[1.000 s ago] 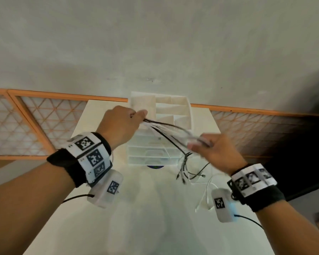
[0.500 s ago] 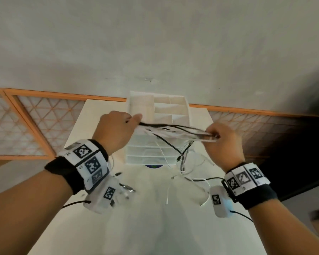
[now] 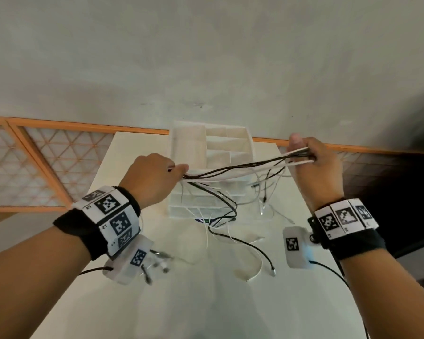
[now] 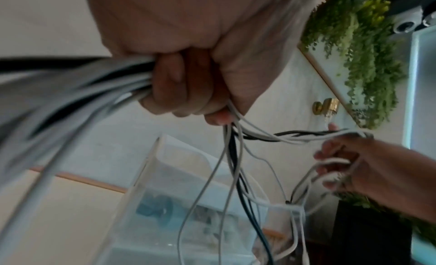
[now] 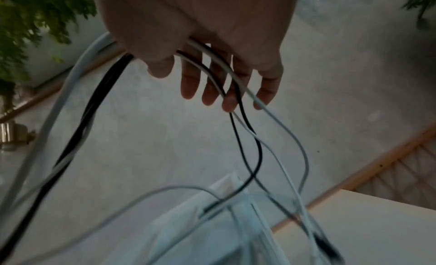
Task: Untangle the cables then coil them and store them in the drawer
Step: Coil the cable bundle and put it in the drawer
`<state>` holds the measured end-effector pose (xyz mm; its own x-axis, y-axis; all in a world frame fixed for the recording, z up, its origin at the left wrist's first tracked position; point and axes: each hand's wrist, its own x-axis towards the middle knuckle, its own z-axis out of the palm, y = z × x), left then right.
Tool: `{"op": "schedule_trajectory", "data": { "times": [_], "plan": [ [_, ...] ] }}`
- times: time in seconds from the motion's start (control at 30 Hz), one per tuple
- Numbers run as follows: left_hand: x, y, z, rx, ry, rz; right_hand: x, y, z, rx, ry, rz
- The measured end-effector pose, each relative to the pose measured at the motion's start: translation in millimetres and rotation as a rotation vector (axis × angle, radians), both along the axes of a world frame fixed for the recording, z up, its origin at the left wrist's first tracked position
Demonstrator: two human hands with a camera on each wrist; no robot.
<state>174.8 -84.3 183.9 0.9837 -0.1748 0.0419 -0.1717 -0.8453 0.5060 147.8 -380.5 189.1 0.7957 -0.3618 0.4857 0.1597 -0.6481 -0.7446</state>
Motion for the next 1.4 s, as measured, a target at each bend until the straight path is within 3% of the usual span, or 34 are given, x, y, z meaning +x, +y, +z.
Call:
{"op": "schedule_trajectory", "data": {
  "times": [0.07, 0.1, 0.2, 0.23, 0.3, 0.4, 0.5, 0.6, 0.67, 0.77, 0.8, 0.83, 0.97, 1.07, 1.17, 1.27, 1.33, 1.4],
  "plan": [
    [2.8, 6.4, 1.7, -0.046, -0.058, 0.079, -5.0, -7.5, -14.6, -0.136, 0.078, -0.003],
    [4.8, 10.6, 4.1, -0.109, -0.1, 0.124, -7.1, -14.9, -32.0, -0.287, 0.198, -0.012],
    [9.9, 19.4, 16.5, -0.446, -0.193, 0.218, -17.7, -31.8, -98.8, -0.787, 0.819, 0.011],
    [11.3, 20.0, 20.5, -0.543, -0.199, 0.224, -20.4, -38.0, -123.0, -0.811, 0.955, 0.049],
    [11.8, 19.0, 22.7, -0.595, -0.174, 0.186, -25.5, -44.1, -154.3, -0.648, 1.067, 0.061],
    [9.5, 14.5, 16.6, -0.544, -0.125, 0.135, -15.7, -51.4, -157.0, -0.237, 0.923, -0.051],
    [7.9, 8.1, 14.1, -0.453, -0.111, 0.127, -5.4, -49.7, -120.7, 0.175, 0.509, -0.186],
    [8.0, 4.0, 12.7, -0.461, -0.131, 0.129, -7.3, -43.0, -86.6, 0.141, 0.091, -0.229],
    [9.4, 3.6, 14.3, -0.519, -0.155, 0.124, -9.6, -42.6, -91.9, -0.009, 0.168, -0.085],
    [14.1, 6.7, 19.1, -0.629, -0.184, 0.124, -22.7, -44.8, -117.3, -0.5, 0.899, 0.27],
    [14.8, 7.0, 20.4, -0.637, -0.186, 0.119, -24.2, -44.6, -119.3, -0.595, 1.028, 0.329],
    [14.3, 6.4, 21.3, -0.638, -0.18, 0.107, -24.5, -40.1, -112.5, -0.574, 1.025, 0.373],
    [4.3, -6.8, 23.2, -0.64, -0.112, 0.001, -10.1, 4.9, -46.1, -0.134, 0.447, 0.446],
    [-6.5, -21.1, 26.1, -0.644, -0.089, -0.109, -0.6, 53.6, -6.9, -0.027, 0.228, 0.568],
    [-8.8, -22.4, 26.6, -0.662, -0.107, -0.126, 2.6, 75.0, -13.4, 0.028, 0.422, 0.706],
    [-5.7, -12.2, 29.0, -0.78, -0.084, -0.076, -3.9, 72.6, -55.2, -0.117, 0.676, 0.793],
    [-5.7, -6.1, 29.9, -0.794, -0.038, -0.098, -5.7, 68.4, -72.5, -0.157, 0.631, 0.649],
    [-7.8, -4.2, 26.8, -0.781, -0.01, -0.116, -2.4, 70.3, -67.9, -0.037, 0.496, 0.615]
  ]
}}
